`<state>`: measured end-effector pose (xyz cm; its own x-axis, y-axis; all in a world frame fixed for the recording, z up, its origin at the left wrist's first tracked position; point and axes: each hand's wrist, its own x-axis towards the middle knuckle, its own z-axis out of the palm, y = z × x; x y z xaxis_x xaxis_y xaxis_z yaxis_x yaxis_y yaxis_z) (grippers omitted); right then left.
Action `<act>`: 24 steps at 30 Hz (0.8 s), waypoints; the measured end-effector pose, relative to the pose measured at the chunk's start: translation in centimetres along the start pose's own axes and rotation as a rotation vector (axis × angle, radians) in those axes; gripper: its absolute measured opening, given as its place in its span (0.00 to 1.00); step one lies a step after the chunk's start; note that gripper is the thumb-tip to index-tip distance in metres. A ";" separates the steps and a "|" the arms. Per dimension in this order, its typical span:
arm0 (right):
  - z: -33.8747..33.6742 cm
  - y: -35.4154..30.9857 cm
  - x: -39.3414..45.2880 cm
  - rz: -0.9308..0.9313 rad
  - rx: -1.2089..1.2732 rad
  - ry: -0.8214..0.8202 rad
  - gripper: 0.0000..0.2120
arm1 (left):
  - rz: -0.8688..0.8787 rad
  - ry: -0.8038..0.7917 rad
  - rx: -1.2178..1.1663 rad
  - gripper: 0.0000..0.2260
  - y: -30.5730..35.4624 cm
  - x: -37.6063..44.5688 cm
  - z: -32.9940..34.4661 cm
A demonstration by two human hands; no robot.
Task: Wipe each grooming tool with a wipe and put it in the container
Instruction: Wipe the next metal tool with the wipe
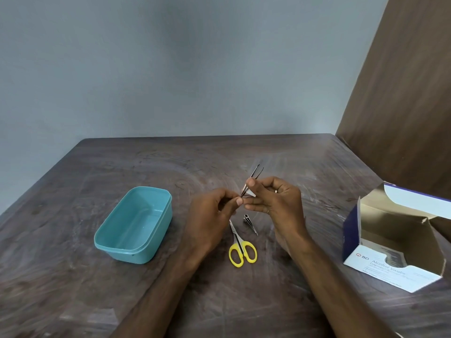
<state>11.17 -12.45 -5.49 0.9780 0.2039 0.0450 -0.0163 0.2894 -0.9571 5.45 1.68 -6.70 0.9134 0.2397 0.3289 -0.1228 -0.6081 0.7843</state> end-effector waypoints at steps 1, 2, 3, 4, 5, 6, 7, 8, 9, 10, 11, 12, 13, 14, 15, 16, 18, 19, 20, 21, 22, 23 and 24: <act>0.0 0.0 0.0 0.005 0.000 -0.001 0.08 | -0.007 -0.010 -0.003 0.03 0.0 0.0 0.0; 0.0 0.0 0.0 0.009 -0.002 -0.006 0.08 | -0.017 -0.016 -0.010 0.04 0.0 0.0 0.0; 0.0 0.0 0.0 0.013 -0.002 -0.016 0.09 | -0.029 -0.018 -0.019 0.05 0.0 0.0 -0.1; 0.0 0.0 0.1 0.016 -0.002 -0.027 0.10 | -0.041 -0.018 -0.031 0.06 0.0 0.0 -0.1; 0.0 0.0 0.1 0.019 -0.002 -0.039 0.11 | -0.053 -0.019 -0.040 0.06 0.0 0.0 -0.1; 0.0 0.1 0.2 0.020 -0.005 -0.053 0.11 | -0.061 -0.020 -0.044 0.06 0.0 0.0 -0.2; 0.0 0.1 0.2 0.019 -0.010 -0.069 0.10 | -0.068 -0.021 -0.041 0.06 0.0 0.0 -0.2; 0.0 0.2 0.2 0.014 -0.013 -0.085 0.08 | -0.075 -0.020 -0.034 0.06 0.0 0.0 -0.2; 0.0 0.3 0.2 0.003 -0.012 -0.099 0.05 | -0.083 -0.020 -0.029 0.07 0.1 0.0 -0.2; -0.1 0.3 0.2 -0.013 -0.014 -0.108 0.04 | -0.090 -0.017 -0.022 0.07 0.2 0.0 -0.2; -0.1 0.2 0.3 -0.032 -0.026 -0.109 0.05 | -0.095 -0.012 -0.006 0.07 0.2 0.0 -0.2; -0.2 0.2 0.4 -0.049 -0.045 -0.103 0.08 | -0.096 -0.006 0.018 0.07 0.2 0.0 -0.2; -0.3 0.1 0.5 -0.064 -0.060 -0.093 0.12 | -0.096 0.003 0.048 0.07 0.2 0.0 -0.3; -0.4 0.0 0.6 -0.075 -0.069 -0.076 0.17 | -0.096 0.012 0.079 0.07 0.2 0.1 -0.3; -0.5 -0.1 0.8 -0.086 -0.077 -0.051 0.20 | -0.097 0.022 0.111 0.08 0.3 0.1 -0.3; -0.7 -0.2 0.9 -0.101 -0.090 -0.019 0.19 | -0.099 0.028 0.142 0.07 0.4 0.1 -0.4; -1.1 -0.3 1.2 -0.138 -0.122 0.042 0.12 | -0.109 0.022 0.198 0.06 0.5 0.3 -0.5; -1.3 -0.3 1.3 -0.155 -0.134 0.059 0.08 | -0.117 0.013 0.225 0.05 0.6 0.3 -0.6; -1.5 -0.4 1.4 -0.170 -0.142 0.068 0.05 | -0.121 0.005 0.250 0.05 0.6 0.4 -0.7; -1.7 -0.4 1.5 -0.182 -0.151 0.074 0.04 | -0.120 -0.001 0.272 0.04 0.7 0.4 -0.7; -1.8 -0.4 1.5 -0.193 -0.161 0.076 0.04 | -0.114 -0.005 0.289 0.04 0.8 0.4 -0.7; -1.9 -0.4 1.5 -0.207 -0.177 0.076 0.04 | -0.111 -0.010 0.303 0.04 0.8 0.4 -0.8; -1.9 -0.3 1.6 -0.221 -0.197 0.072 0.04 | -0.111 -0.013 0.313 0.04 0.9 0.4 -0.8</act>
<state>13.08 -13.99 -5.65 0.9658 0.0872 0.2442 0.2319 0.1305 -0.9639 5.36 1.83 -5.48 0.9197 0.3087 0.2424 0.1006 -0.7823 0.6147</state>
